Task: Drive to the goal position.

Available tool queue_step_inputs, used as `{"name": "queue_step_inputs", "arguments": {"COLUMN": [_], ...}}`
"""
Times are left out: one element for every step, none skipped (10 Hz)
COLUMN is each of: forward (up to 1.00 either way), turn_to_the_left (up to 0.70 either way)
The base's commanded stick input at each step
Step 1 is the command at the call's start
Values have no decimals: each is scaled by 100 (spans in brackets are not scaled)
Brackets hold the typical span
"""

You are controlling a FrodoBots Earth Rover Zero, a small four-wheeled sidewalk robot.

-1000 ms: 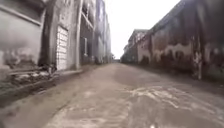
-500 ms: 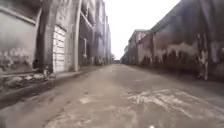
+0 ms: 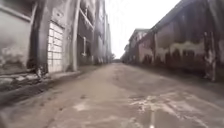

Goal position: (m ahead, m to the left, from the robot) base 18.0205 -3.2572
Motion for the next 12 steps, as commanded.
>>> {"name": "queue_step_inputs", "arguments": {"forward": [50,50,50,50,50,50,50,50,50,50,50,50], "turn_to_the_left": [-7,-43,-50,-50,-18,0,0,0,0,0,0,0]}}
